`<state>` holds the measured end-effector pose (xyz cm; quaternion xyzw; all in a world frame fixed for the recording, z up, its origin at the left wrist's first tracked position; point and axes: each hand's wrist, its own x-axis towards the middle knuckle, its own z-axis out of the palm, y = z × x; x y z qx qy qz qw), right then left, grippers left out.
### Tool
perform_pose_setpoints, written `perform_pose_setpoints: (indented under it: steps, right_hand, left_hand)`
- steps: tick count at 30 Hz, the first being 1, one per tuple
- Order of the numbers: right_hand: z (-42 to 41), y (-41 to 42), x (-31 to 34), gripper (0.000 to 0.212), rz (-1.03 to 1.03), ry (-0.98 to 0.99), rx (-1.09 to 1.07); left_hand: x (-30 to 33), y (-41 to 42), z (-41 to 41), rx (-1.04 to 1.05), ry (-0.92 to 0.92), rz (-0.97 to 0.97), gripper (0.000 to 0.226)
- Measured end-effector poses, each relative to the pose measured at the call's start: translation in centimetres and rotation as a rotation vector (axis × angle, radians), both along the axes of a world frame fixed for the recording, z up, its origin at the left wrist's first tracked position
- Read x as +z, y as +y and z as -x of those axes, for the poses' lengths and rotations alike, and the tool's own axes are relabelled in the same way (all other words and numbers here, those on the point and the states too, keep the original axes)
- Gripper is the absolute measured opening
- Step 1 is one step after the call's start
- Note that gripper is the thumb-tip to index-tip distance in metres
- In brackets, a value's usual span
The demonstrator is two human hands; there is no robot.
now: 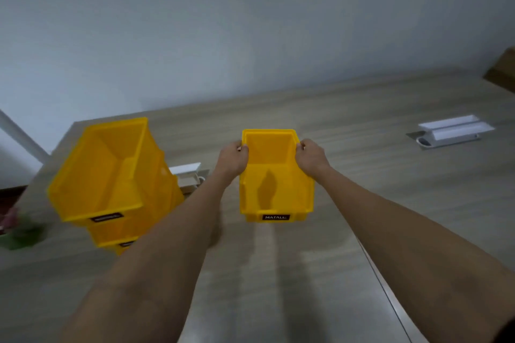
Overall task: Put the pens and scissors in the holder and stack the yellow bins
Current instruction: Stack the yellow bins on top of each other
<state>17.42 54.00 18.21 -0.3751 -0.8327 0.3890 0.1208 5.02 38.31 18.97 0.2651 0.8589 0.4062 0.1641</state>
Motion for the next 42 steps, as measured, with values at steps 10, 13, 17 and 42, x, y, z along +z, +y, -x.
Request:
perform_pose_setpoints:
  steps: [10,13,17,42]
  right_hand:
    - [10.1,-9.1,13.6,0.03,-0.097,0.234,0.085]
    - [12.9,-12.9,16.2,0.034,-0.072,0.296,0.115]
    - [15.6,-17.6,17.5,0.03,-0.049,0.312,0.15]
    - [23.3,-26.8,15.3,0.034,-0.022,0.21,0.184]
  left_hand:
    - [14.8,-10.7,8.5,0.158,0.152,-0.155,0.037]
    - [17.7,-15.0,10.2,0.206,0.173,-0.17,0.041]
    - [19.1,-20.0,12.0,0.236,0.16,-0.16,0.042]
    - [15.8,-29.8,18.8,0.258,0.038,-0.166,0.034]
